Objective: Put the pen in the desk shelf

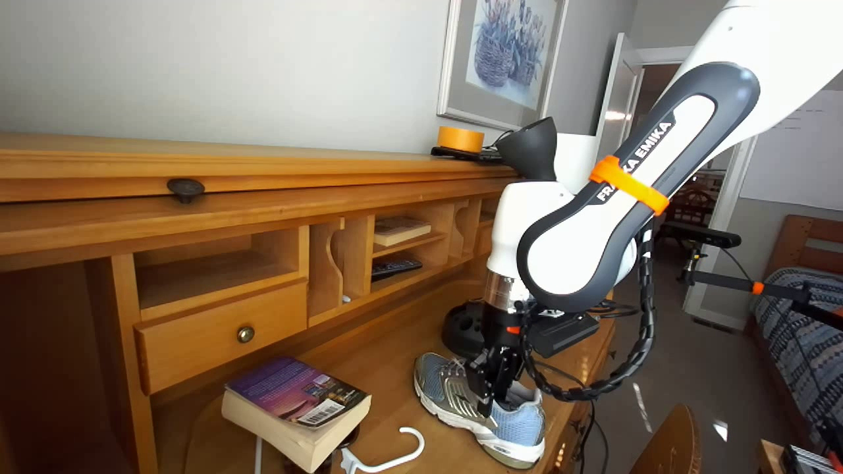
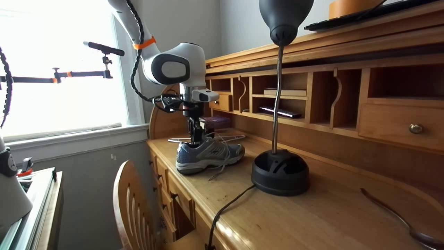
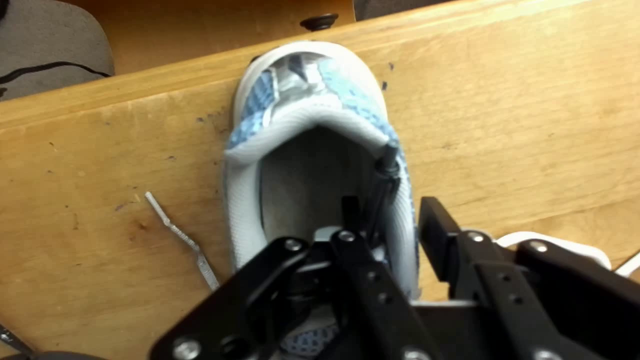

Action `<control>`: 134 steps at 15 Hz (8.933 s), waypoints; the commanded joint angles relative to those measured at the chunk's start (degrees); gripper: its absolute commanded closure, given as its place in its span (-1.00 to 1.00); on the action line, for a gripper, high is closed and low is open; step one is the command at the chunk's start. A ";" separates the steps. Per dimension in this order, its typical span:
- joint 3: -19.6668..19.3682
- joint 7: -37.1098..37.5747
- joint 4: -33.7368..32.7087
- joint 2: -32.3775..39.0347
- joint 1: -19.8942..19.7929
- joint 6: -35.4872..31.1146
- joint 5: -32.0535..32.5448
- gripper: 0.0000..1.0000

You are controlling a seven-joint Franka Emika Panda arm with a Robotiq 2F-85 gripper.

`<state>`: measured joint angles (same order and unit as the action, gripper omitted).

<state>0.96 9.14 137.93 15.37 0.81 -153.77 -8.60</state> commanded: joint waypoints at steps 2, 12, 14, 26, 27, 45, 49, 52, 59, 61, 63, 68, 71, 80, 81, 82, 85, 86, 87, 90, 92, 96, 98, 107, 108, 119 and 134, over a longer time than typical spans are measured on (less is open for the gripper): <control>0.35 -0.44 0.58 -0.94 -0.06 -0.80 -0.79 0.97; 1.34 -1.92 0.70 -2.70 -1.12 1.89 -3.64 0.51; 1.45 -2.18 0.67 -2.62 -1.26 1.98 -4.43 -0.06; 3.32 -9.98 -0.07 -3.62 -3.46 11.20 -14.15 -1.00; 3.11 -10.50 -0.03 -3.76 -3.44 11.27 -14.49 -1.00; 2.34 -11.91 0.36 -3.97 -2.97 8.61 -13.42 0.99; 2.42 -12.43 0.77 -4.98 -3.06 8.61 -13.74 0.93; 2.57 -13.87 1.13 -7.00 -3.46 9.87 -14.65 0.93; 1.38 -21.80 0.32 -12.66 -4.60 20.48 -20.21 0.93; 0.52 -24.67 0.26 -14.50 -4.55 24.57 -21.60 0.93; -0.29 -26.46 0.87 -16.58 -4.17 26.64 -20.83 0.93; -0.66 -31.30 3.43 -21.75 -2.73 26.23 -15.67 0.93; -0.51 -32.78 4.21 -23.53 -1.83 24.22 -10.75 0.93; 0.94 -29.00 4.64 -19.68 -0.40 4.64 11.84 0.93; 1.02 -27.70 4.63 -18.45 -0.56 1.72 14.87 0.93; 1.03 -26.43 4.54 -17.19 -0.76 -0.76 18.27 0.93; 0.56 -19.66 4.63 -14.35 -1.32 -7.61 30.34 0.93; -0.02 -16.80 4.38 -13.69 -1.45 -9.48 35.09 0.93; -0.53 -13.50 3.89 -13.23 -1.71 -10.96 39.72 0.93; -3.05 -1.16 1.61 -11.65 -0.96 -12.76 53.42 0.93; -3.75 7.80 0.25 -10.85 -0.77 -12.45 61.83 0.93; -4.05 22.27 -1.69 -9.19 -0.27 -11.33 72.81 0.93; -3.99 29.23 -2.47 -8.28 0.00 -11.55 77.19 0.93; -3.47 48.33 -7.15 -5.64 1.06 -11.03 95.52 0.93; -3.39 49.10 -7.84 -5.21 1.07 -11.05 96.83 0.93; -2.72 52.26 -16.64 2.10 1.95 -10.16 105.20 0.93; -1.55 53.97 -27.92 11.20 3.77 -6.11 103.34 0.93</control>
<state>-0.83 61.33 112.55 24.36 4.01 -161.40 95.03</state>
